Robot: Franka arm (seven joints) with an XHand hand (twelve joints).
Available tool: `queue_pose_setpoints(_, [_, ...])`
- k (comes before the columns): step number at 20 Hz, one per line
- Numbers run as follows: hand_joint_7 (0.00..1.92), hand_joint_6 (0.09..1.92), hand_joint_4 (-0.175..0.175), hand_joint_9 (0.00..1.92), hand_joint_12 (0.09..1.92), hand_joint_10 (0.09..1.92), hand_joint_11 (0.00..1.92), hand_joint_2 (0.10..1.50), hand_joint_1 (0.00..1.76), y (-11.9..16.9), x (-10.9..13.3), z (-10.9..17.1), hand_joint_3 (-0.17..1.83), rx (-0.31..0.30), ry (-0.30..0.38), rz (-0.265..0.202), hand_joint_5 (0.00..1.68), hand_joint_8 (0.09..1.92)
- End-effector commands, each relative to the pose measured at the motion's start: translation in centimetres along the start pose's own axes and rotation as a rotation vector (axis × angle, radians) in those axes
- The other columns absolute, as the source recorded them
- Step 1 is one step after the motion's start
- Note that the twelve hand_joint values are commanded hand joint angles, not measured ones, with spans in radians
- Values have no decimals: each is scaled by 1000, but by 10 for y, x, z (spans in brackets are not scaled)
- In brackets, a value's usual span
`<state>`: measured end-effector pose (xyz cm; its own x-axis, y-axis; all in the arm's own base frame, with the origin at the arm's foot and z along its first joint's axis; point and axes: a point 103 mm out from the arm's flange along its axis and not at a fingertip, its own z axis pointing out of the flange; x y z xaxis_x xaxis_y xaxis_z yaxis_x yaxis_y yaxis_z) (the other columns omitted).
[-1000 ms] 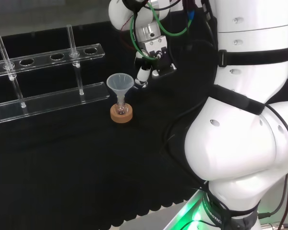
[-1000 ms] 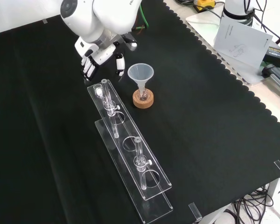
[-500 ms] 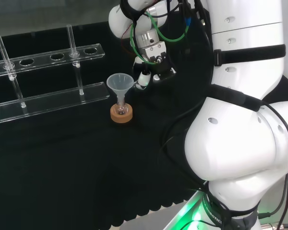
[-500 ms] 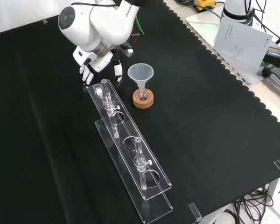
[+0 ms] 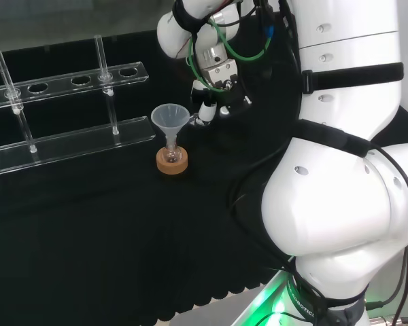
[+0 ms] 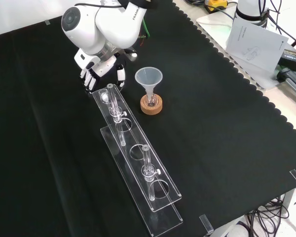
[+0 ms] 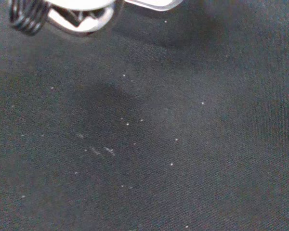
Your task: Pick up the weighing funnel.
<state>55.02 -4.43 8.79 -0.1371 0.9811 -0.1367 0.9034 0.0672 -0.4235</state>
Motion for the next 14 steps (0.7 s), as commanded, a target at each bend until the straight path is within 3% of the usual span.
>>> queue_pose_setpoints(1, [443, 557, 8, 744, 1298, 497, 457, 607, 942, -1, -21, 5, 589, 3, 10, 2, 709, 645])
queue_pose_setpoints(6, [453, 623, 9, 752, 1297, 499, 464, 609, 944, 8, 2, 5, 595, 14, 8, 7, 694, 651])
queue_pose_setpoints(7, [455, 631, 9, 752, 1296, 499, 464, 609, 944, 4, -19, 9, 596, 3, 33, -6, 692, 652])
queue_pose_setpoints(8, [457, 635, 9, 753, 1296, 500, 465, 609, 945, 3, -25, 10, 597, 2, 35, -10, 690, 654])
queue_pose_setpoints(13, [460, 633, 0, 753, 1296, 501, 466, 606, 945, 7, -2, 5, 597, 11, 20, -15, 657, 656])
queue_pose_setpoints(14, [460, 629, -4, 752, 1296, 501, 466, 603, 944, 4, -18, 8, 596, 2, 38, -22, 641, 656])
